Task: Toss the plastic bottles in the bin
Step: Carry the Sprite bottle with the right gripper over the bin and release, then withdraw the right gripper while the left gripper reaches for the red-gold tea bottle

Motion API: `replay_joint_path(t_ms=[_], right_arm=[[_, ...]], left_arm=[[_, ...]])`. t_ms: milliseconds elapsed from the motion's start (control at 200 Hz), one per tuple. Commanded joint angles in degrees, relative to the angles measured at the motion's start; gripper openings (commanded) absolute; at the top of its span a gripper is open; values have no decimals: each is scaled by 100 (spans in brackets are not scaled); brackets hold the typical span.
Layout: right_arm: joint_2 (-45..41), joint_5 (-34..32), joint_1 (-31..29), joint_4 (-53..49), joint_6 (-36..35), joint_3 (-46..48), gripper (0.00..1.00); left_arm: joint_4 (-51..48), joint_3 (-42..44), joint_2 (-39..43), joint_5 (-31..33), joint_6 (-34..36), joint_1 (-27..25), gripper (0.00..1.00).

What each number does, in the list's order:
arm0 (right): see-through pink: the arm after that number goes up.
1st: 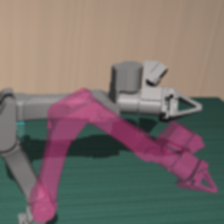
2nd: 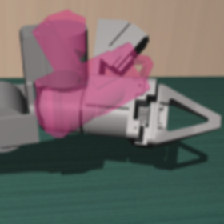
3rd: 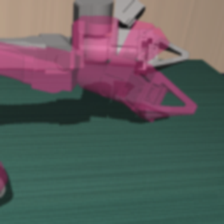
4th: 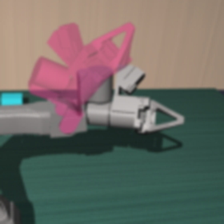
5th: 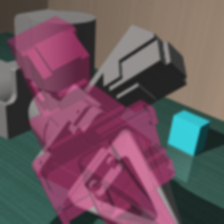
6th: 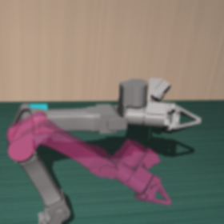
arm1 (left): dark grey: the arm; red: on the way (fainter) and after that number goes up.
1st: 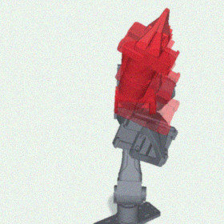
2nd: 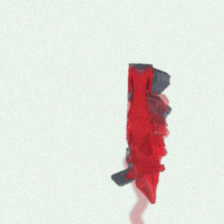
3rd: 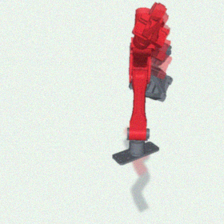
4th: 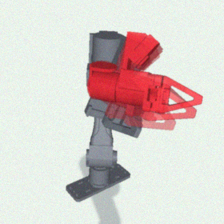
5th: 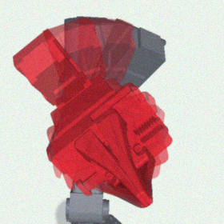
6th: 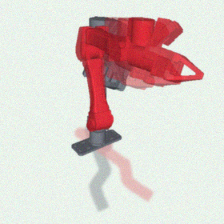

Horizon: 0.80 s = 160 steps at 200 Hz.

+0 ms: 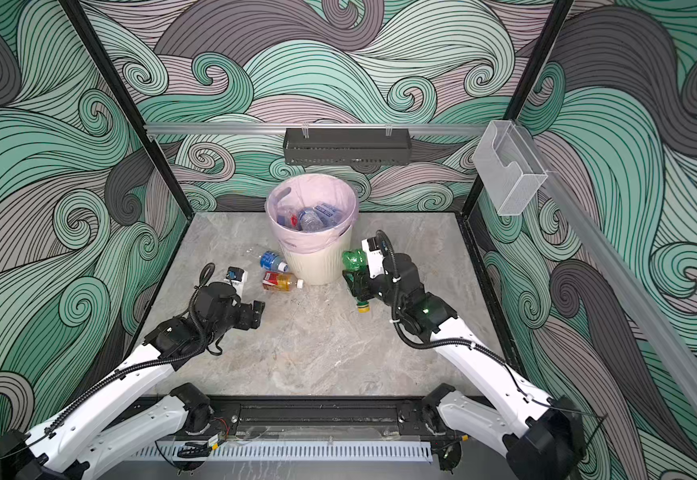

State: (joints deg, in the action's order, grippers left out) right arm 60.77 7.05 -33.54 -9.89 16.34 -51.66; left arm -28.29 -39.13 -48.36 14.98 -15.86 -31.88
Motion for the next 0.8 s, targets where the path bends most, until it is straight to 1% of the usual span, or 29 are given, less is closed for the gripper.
replay_joint_path(t_ms=[0,80,150,175,225,250,295,325,360,410,485,585,685,796], right_arm=[[320,54,-25,139,-237,-944,32],[1102,90,-8,-18,-366,-2103,32],[2130,162,24,-381,-343,-3558,32],[2554,201,41,-524,-320,-4095,39],[3355,251,57,-935,-298,-5229,65],[3711,280,46,-1226,-304,-5776,72],[4217,270,55,-1674,-317,-6624,80],[4439,239,53,-1880,-315,-7021,82],[4578,260,55,-2034,-338,-7274,83],[4546,290,57,-1988,-375,-7228,84],[4179,277,49,-1659,-457,-6649,85],[3464,218,49,-1287,-603,-5733,88],[2774,143,66,-1139,-634,-4947,89],[2091,72,80,-1101,-602,-4174,91]], left_arm=[[321,-27,-105,111,16,53,88],[376,-99,-197,101,30,57,88],[398,-147,-259,112,-8,51,88],[431,-140,-282,126,-14,57,88],[499,-113,-335,143,-2,57,88],[479,-135,-365,132,4,59,88],[396,-200,-430,118,25,59,88],[320,-253,-469,97,47,59,88],[238,-306,-514,75,93,59,88],[119,-368,-593,82,179,59,89],[26,-432,-725,156,263,63,89],[26,-518,-968,153,408,70,89],[47,-665,-1281,164,638,68,89],[273,-791,-1659,286,1076,84,89]])
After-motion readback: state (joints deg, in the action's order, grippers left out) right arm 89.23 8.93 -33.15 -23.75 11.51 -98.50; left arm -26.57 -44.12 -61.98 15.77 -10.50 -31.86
